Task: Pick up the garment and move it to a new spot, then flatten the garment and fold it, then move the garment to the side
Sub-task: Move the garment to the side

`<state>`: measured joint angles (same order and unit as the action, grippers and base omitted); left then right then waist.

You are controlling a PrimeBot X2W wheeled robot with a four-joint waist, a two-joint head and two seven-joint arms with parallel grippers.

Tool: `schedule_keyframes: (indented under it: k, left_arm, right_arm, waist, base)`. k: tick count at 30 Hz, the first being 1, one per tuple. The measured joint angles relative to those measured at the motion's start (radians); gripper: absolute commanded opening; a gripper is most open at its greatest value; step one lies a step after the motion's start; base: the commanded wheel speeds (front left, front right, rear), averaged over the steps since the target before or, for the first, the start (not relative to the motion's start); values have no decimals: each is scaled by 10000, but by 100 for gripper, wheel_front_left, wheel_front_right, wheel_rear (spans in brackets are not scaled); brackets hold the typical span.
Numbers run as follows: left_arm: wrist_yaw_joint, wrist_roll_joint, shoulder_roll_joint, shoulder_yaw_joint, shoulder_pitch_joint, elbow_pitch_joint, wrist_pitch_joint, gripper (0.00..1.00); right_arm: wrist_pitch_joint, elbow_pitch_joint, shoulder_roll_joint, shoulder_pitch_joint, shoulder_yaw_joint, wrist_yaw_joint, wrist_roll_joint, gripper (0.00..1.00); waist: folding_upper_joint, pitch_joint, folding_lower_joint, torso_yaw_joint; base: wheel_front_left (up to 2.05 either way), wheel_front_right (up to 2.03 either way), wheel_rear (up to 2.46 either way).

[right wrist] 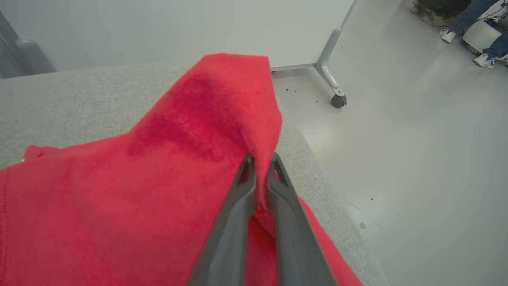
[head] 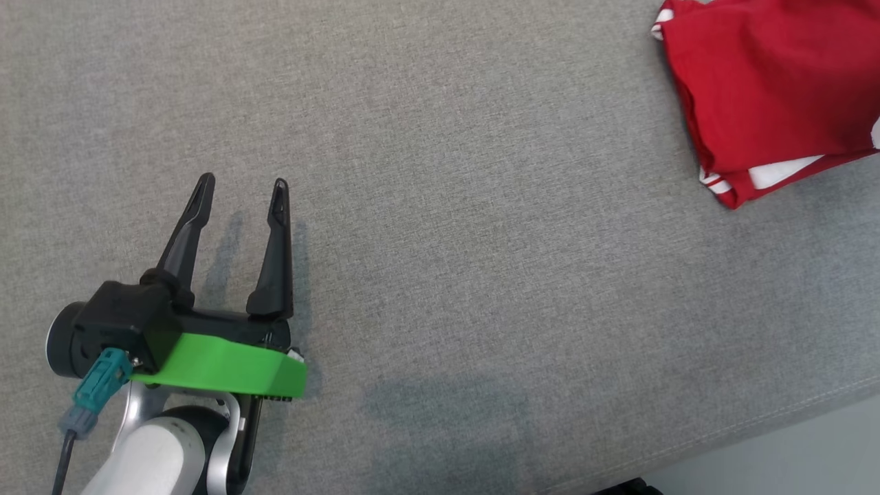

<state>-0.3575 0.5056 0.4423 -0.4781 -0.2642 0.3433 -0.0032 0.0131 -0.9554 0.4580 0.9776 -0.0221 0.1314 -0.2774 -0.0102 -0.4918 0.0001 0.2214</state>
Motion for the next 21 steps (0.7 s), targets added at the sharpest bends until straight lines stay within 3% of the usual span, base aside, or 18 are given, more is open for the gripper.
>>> schedule_keyframes:
  k: [1,3,4,5,10,21]
  left_arm:
    - [-23,-21,6,-12,-11,25,17,100]
    - [-33,-61,15,-31,-34,59,21,100]
    - [-33,-61,17,-38,-37,67,33,100]
    - [-35,-63,21,-52,-43,73,35,100]
    - [-48,-63,65,-46,-60,88,63,100]
    - [-90,15,77,-42,-25,-46,-13,100]
  right_arm:
    - [115,-192,17,98,-54,0,184,0]
    - [353,-550,0,223,-207,0,462,47]
    - [535,-725,-10,290,-318,0,581,47]
    - [706,-876,0,362,-441,0,723,100]
    - [1770,-1390,52,662,-901,0,1639,100]
    - [2428,-1367,-917,789,-493,0,1630,100]
  waist:
    - [0,-57,0,-22]
    - [0,-153,0,-65]
    - [0,-193,0,-87]
    - [0,-225,0,-109]
    - [0,-291,0,-188]
    - [0,124,-1,-93]
  base:
    - [0,0,0]
    - [0,0,0]
    - [0,0,0]
    - [0,0,0]
    - [0,0,0]
    - [0,0,0]
